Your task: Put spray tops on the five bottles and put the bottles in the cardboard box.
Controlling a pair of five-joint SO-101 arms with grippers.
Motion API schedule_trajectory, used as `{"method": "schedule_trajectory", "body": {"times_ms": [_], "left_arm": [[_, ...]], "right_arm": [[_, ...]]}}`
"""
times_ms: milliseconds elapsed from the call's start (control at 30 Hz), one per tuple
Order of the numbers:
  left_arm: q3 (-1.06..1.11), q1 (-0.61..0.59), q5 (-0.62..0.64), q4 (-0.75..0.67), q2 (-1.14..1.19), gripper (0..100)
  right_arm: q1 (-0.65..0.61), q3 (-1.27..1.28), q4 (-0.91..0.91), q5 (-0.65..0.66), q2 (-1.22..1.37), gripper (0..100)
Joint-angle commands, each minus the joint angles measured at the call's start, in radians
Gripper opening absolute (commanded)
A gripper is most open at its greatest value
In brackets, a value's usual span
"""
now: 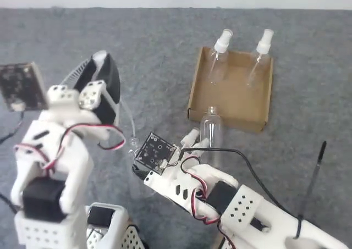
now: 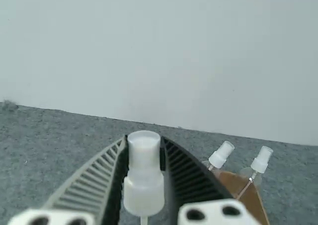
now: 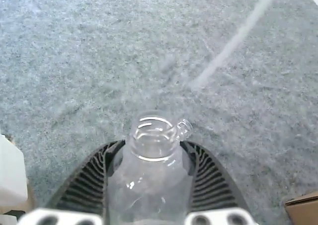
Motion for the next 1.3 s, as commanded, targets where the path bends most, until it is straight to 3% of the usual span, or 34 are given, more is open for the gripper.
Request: {"method": "schedule_trajectory", "body": {"times_ms": [0,633,867,1033,1267], "left_arm": [[0.008,0.006,-0.035,0.008,-0.066,1],[0.056,0.127,-0.048,0.037,-0.066,1],[0.081,0.146,-0.048,0.018,0.12,1],[0.079,0.147,-0.048,0.043,0.127,1],[0.099,0.153,-0.075,0.054,0.127,1]], "right_arm": [[-0.001,-0.014,-0.024,-0.018,-0.028,0.6],[0.047,-0.014,-0.021,-0.021,-0.028,0.6],[0.048,-0.014,-0.015,-0.021,-0.028,0.6],[0.081,-0.014,-0.025,-0.025,-0.028,0.6],[0.191,-0.034,-0.025,-0.219,-0.028,0.6]]}}
